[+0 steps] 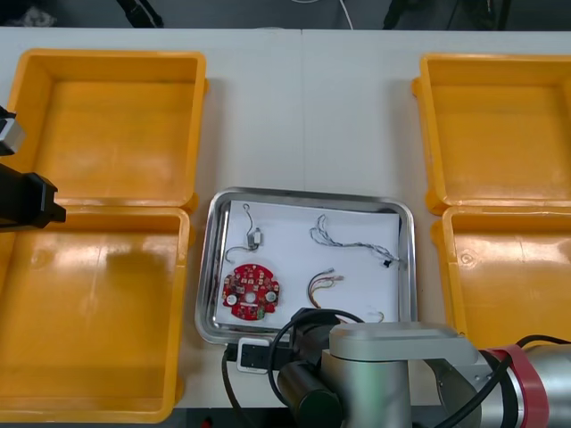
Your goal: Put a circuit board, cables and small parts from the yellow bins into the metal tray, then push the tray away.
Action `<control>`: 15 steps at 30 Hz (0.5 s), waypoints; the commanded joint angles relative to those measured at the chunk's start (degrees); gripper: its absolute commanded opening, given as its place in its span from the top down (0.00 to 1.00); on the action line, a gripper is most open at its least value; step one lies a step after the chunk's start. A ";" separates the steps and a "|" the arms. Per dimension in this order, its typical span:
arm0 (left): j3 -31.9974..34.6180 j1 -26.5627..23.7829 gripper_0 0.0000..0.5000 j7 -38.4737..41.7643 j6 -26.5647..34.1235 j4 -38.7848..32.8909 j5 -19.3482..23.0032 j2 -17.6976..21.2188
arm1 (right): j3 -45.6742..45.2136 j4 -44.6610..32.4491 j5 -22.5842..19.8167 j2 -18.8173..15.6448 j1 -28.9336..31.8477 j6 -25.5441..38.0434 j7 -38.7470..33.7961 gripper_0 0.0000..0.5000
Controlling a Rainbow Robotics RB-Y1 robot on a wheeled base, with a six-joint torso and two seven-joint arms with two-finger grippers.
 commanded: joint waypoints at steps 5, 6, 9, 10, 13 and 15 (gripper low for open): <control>1.90 0.65 0.00 -3.06 -0.53 -1.42 0.45 2.67 | 1.34 -0.75 -2.52 -2.11 -4.38 -0.58 -1.87 1.00; 1.90 0.65 0.00 -3.06 -0.53 -1.42 0.45 2.67 | 1.60 -0.75 -2.52 -2.20 -4.99 -0.58 -1.87 1.00; 1.90 0.65 0.00 -3.06 -0.53 -1.42 0.45 2.67 | 2.39 -0.75 -2.52 -2.55 -6.49 -0.58 -2.13 1.00; 1.90 0.65 0.00 -3.06 -0.53 -1.42 0.45 2.67 | 2.75 -0.75 -2.52 -2.64 -7.10 -0.67 -2.31 1.00; 1.90 0.65 0.00 -3.06 -0.53 -1.42 0.45 2.67 | 2.92 -0.66 -2.52 -2.99 -7.89 -0.84 -2.49 1.00; 1.90 0.65 0.00 -3.06 -0.53 -1.42 0.45 2.67 | 2.92 -0.57 -2.52 -3.17 -8.42 -0.93 -2.57 1.00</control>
